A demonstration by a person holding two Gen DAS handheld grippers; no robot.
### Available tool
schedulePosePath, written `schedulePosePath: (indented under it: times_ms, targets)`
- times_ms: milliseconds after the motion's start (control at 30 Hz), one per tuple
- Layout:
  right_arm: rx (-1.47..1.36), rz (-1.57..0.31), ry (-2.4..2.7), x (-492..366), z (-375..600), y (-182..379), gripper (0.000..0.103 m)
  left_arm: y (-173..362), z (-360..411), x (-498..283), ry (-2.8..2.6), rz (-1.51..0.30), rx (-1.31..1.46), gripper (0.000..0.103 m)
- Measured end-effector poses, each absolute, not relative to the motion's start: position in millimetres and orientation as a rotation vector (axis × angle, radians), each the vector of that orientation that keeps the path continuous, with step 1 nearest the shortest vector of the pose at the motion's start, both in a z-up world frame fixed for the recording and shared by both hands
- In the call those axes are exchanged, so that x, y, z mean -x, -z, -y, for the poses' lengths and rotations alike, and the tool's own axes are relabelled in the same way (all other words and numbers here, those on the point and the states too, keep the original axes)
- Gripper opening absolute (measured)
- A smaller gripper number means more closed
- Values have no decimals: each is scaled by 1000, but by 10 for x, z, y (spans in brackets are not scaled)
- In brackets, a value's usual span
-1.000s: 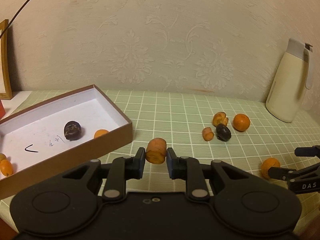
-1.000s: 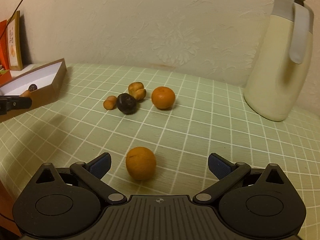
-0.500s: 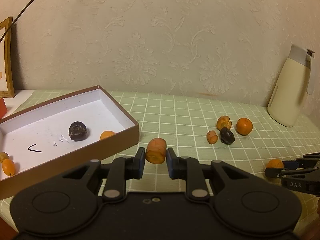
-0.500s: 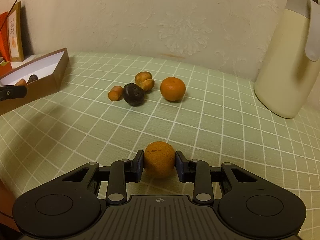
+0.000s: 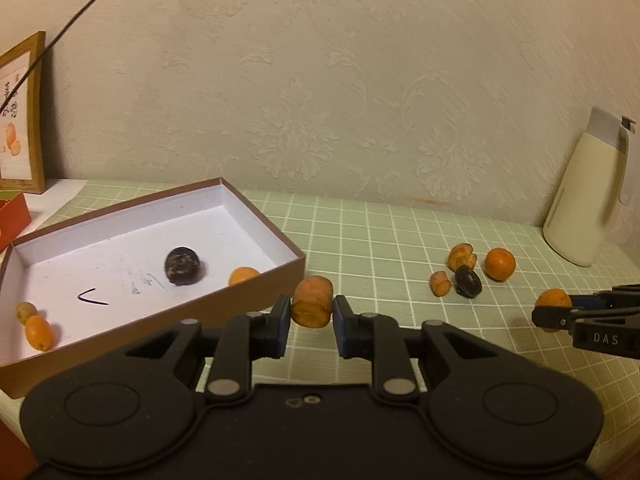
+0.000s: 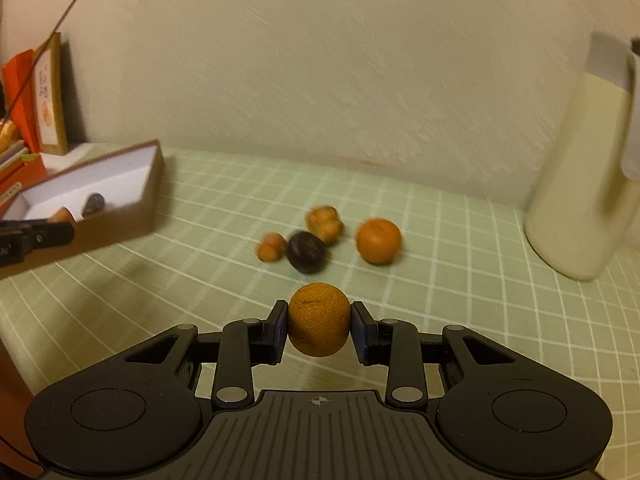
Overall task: Organize fruits
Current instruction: 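Carry the oblong fruit and tangerine in both tools over the box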
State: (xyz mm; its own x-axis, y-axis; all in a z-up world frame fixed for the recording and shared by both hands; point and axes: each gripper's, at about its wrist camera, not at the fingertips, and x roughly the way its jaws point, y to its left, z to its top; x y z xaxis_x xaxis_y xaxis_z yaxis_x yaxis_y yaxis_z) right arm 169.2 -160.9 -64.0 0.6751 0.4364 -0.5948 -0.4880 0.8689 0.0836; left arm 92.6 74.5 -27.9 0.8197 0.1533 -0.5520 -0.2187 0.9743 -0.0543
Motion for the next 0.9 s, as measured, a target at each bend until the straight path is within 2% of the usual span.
schedulePosePath:
  times_ms: [900]
  targets:
    - [90,-514,-754,-1483,366,144,33,139,-1671,-401,-396,-518,170,13]
